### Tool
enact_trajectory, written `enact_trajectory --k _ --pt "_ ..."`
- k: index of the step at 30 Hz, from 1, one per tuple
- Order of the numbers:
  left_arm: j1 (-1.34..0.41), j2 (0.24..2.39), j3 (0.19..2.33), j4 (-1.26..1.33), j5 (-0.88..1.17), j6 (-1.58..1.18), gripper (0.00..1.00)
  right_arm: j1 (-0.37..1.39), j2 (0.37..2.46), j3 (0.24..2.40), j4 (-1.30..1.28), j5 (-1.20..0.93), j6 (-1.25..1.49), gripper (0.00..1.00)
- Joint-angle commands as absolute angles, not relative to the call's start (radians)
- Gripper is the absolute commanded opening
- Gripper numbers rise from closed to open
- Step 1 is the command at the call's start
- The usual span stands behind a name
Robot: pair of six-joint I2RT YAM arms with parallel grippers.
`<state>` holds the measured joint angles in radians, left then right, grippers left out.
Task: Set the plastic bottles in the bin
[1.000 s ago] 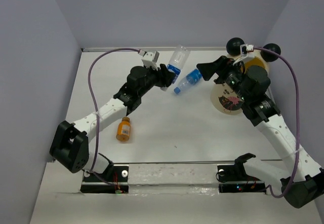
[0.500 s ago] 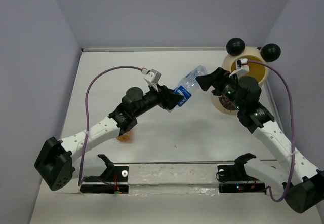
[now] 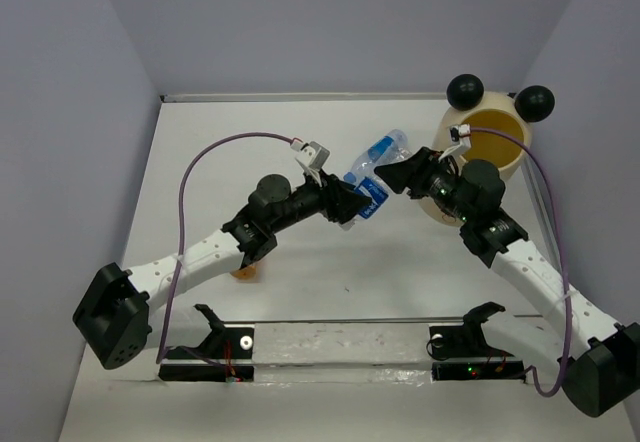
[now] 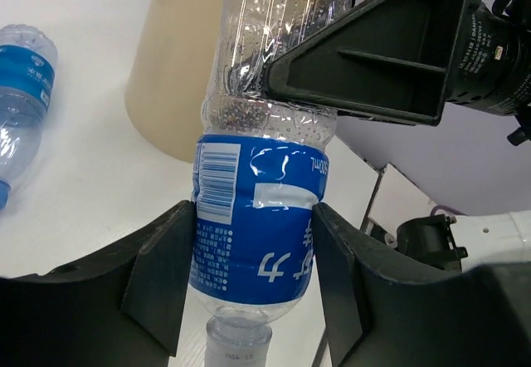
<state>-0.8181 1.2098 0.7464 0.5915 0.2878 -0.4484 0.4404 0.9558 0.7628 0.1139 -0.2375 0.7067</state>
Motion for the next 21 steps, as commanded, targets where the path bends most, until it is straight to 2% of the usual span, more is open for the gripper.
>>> enact_trajectory --k 1,2,6,13,18,21 --pt "-0.825 1.187 0.747 0.674 0.283 -0.419 0.68 0.449 0.92 0.778 0.19 -0.165 0.681 0.53" --pt "-0.825 1.184 0.746 0.663 0.253 -0.407 0.81 0.449 0.898 0.791 0.146 -0.131 0.648 0.48" --pt "-0.821 1.192 0.793 0.54 0.065 -0.342 0.99 0.449 0.839 0.893 0.031 0.096 0.533 0.43" --pt "-0.792 1.432 1.024 0.327 -0.144 -0.227 0.99 0.449 0.785 1.069 -0.101 0.428 0.307 0.4" --pt "-0.758 1.667 1.164 0.291 -0.156 -0.157 0.99 0.449 0.781 1.101 -0.098 0.719 0.154 0.39" --pt "-0.742 1.752 1.245 0.285 -0.14 -0.13 0.99 0.449 0.779 1.098 -0.063 0.795 0.092 0.39"
